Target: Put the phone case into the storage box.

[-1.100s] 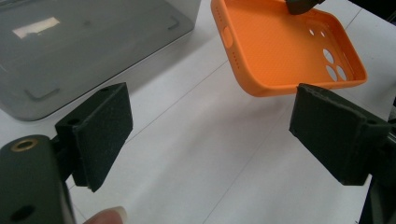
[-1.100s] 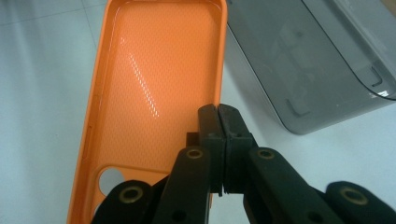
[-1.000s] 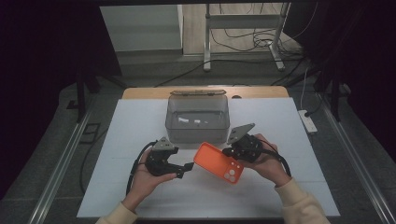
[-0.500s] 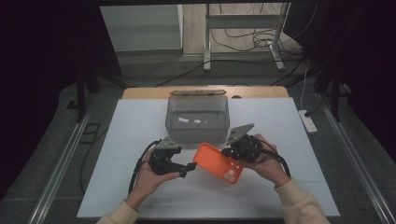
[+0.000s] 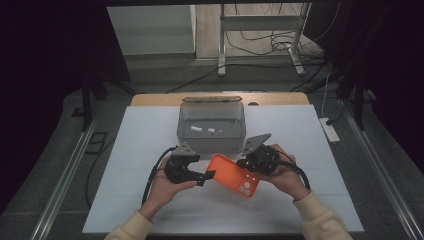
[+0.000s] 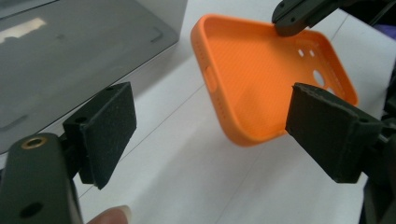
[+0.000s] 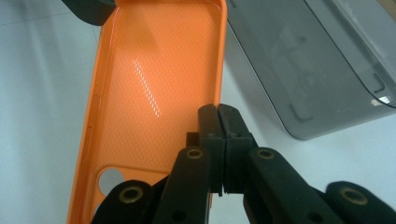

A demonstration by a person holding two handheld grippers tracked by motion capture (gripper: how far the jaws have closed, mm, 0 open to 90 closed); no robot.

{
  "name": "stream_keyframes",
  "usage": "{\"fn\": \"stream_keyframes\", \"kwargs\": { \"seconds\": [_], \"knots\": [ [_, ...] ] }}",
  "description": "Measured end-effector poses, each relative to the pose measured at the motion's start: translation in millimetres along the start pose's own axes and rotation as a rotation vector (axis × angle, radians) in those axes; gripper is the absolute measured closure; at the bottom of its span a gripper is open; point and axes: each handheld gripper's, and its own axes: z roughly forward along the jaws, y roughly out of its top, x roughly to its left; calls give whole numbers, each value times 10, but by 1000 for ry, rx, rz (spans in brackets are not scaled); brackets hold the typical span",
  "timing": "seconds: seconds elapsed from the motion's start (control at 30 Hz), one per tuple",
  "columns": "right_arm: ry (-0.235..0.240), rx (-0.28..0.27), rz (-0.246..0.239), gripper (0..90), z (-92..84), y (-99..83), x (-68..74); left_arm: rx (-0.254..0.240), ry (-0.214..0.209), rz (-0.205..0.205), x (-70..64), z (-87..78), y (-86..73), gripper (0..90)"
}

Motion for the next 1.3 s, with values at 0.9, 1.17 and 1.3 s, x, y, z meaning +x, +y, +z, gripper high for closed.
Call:
{"fn": "stream_keyframes", "kwargs": {
  "seconds": [0.9,1.17,1.3],
  "knots": [
    [-33,-24,-41,890,-34,47,66,25,-101,0,26,168,113,338],
    [-45,-25,-44,889,-39,46,72,24,-109,13,18,177,104,529],
    [-46,-19,-54,884,-32,48,78,17,-109,-1,47,153,98,625]
  ]
}}
